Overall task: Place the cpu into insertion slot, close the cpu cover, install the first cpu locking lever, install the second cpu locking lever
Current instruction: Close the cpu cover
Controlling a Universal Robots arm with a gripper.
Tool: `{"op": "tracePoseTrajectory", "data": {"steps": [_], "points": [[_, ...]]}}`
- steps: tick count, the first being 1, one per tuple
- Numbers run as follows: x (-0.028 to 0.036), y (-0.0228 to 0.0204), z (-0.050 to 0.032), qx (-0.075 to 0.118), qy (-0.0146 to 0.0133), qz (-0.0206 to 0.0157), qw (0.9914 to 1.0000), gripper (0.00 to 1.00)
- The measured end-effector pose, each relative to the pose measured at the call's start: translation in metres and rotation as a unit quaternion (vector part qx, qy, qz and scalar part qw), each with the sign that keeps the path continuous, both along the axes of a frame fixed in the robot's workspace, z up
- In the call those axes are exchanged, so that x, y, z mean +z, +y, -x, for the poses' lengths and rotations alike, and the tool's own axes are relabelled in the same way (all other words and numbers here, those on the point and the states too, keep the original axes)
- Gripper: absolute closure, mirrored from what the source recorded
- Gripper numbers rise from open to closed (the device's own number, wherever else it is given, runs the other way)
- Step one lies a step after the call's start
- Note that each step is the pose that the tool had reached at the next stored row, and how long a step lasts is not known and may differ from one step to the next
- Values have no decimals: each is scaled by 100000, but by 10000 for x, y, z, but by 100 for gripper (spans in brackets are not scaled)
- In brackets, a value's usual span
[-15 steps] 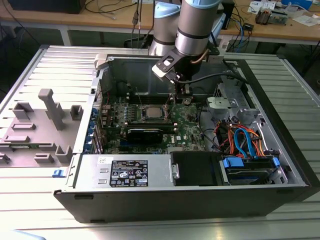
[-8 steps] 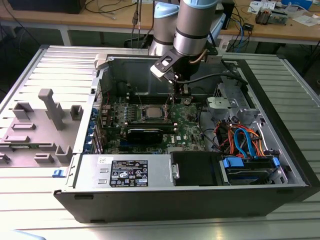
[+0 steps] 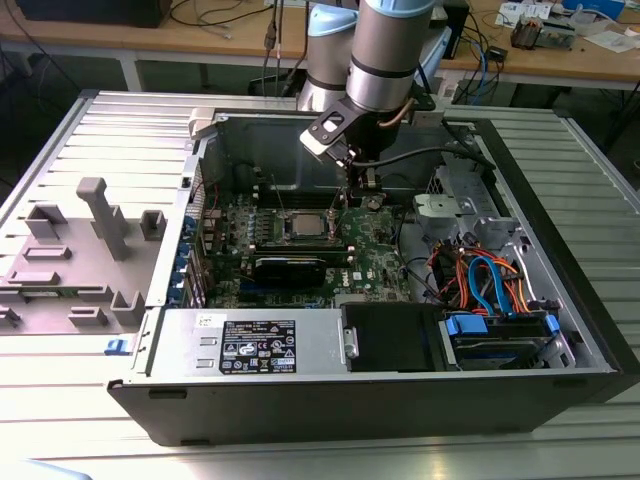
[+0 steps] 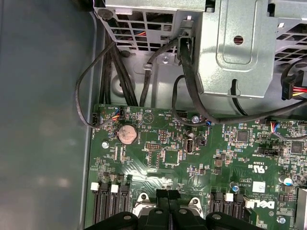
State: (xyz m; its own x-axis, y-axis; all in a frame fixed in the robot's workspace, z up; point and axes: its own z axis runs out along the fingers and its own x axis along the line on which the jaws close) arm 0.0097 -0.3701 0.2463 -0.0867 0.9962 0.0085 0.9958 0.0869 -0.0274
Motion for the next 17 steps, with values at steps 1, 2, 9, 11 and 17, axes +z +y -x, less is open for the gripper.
{"op": "tracePoseTrajectory", "data": {"steps": [1, 2, 9, 11, 17], "points": [[0, 0, 6, -16, -2, 1, 100000, 89], [0, 0, 13, -4, 0, -3, 100000, 89], [-1, 0, 100, -3, 0, 6, 100000, 89], [-2, 0, 156, 1, -1, 4, 100000, 89], [-12, 0, 242, -2, -2, -4, 100000, 89]]}}
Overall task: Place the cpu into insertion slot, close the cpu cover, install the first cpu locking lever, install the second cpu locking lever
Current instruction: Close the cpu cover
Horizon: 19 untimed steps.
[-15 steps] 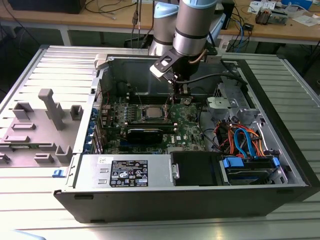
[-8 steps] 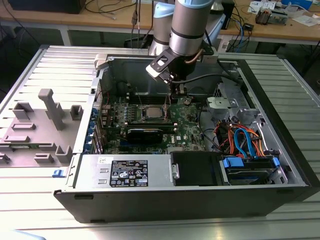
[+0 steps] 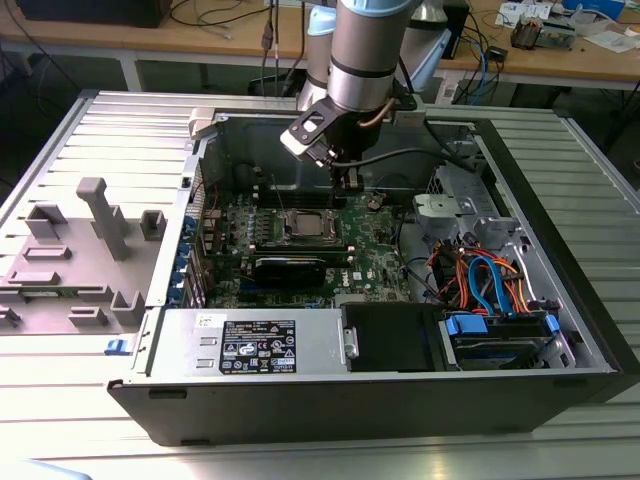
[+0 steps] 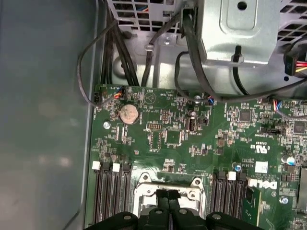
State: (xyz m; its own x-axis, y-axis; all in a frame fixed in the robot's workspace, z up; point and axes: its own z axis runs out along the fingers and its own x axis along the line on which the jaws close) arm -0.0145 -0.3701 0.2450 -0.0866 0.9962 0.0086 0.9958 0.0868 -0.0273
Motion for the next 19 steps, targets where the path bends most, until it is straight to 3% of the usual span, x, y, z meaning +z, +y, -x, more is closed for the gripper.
{"op": "tracePoseTrajectory", "data": {"steps": [4, 14, 19], "points": [[-24, 0, 135, -2, 12, 4, 100000, 89], [-77, 0, 310, -7, 13, 7, 100000, 89], [-114, -7, 349, -4, 15, 8, 100000, 89]]}}
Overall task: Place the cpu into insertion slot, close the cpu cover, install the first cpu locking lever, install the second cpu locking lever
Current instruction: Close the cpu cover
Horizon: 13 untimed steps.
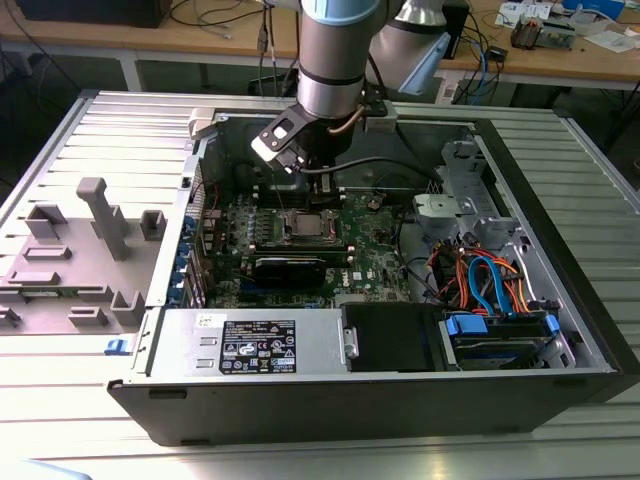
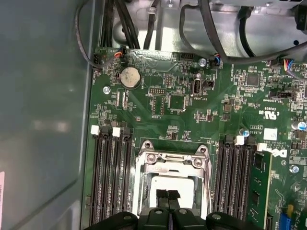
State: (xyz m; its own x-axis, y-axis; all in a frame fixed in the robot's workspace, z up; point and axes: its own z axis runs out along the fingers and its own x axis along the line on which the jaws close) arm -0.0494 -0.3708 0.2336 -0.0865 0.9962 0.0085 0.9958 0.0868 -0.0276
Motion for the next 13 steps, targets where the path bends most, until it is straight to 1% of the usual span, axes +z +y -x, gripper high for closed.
{"op": "tracePoseTrajectory", "data": {"steps": [5, 13], "points": [[-24, -4, 49, 0, 2, 2, 100000, 89], [-47, -5, 95, 52, -1, 2, 100000, 89]]}}
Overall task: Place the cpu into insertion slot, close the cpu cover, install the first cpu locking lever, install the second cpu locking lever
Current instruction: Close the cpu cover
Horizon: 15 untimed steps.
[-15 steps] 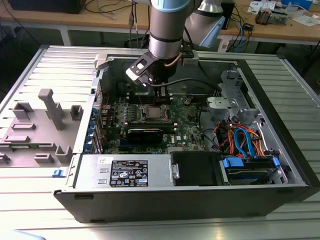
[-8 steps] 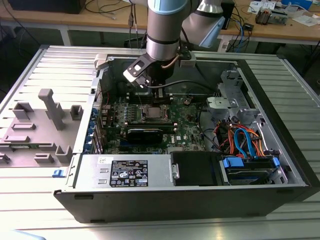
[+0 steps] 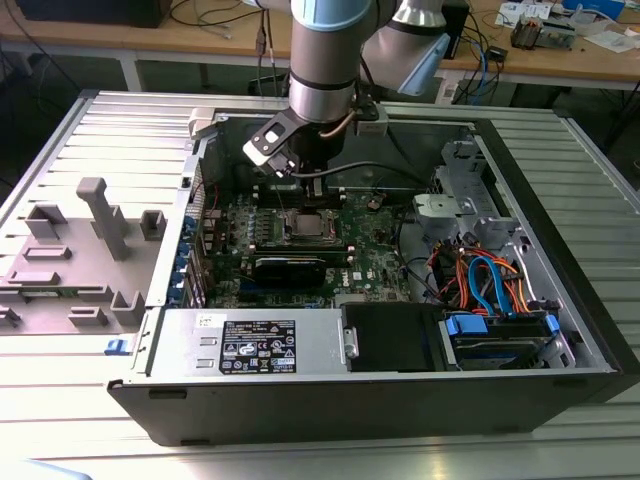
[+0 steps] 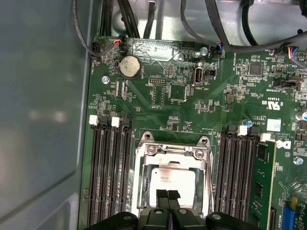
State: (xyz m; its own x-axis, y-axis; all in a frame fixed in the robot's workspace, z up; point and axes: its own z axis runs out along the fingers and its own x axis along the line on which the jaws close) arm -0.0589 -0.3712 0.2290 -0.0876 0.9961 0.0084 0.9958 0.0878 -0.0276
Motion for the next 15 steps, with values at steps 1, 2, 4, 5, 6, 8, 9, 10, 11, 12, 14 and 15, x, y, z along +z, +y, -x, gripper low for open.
{"op": "tracePoseTrajectory", "data": {"steps": [1, 2, 4, 5, 6, 8, 9, 10, 11, 12, 14, 15], "points": [[-5, 0, 8, 18, 2, -1, 100000, 89], [-10, 0, 11, 239, 3, 0, 100000, 89], [-15, 0, 15, 838, 0, -2, 99996, 89], [-20, 0, 20, 1038, 0, -4, 99995, 89], [-23, -1, 28, 1126, -2, -2, 99994, 89], [-30, -3, 44, 1216, -2, -6, 99993, 89], [-33, -4, 47, 1230, 2, 2, 99992, 89], [-39, -6, 50, 1237, 6, 4, 99992, 89], [-48, -7, 56, 1237, -1, -4, 99992, 89], [-59, -8, 58, 1247, -5, -9, 99992, 89], [-83, -11, 68, 1245, 2, 2, 99992, 89], [-86, -12, 70, 1244, 2, 1, 99992, 89]]}}
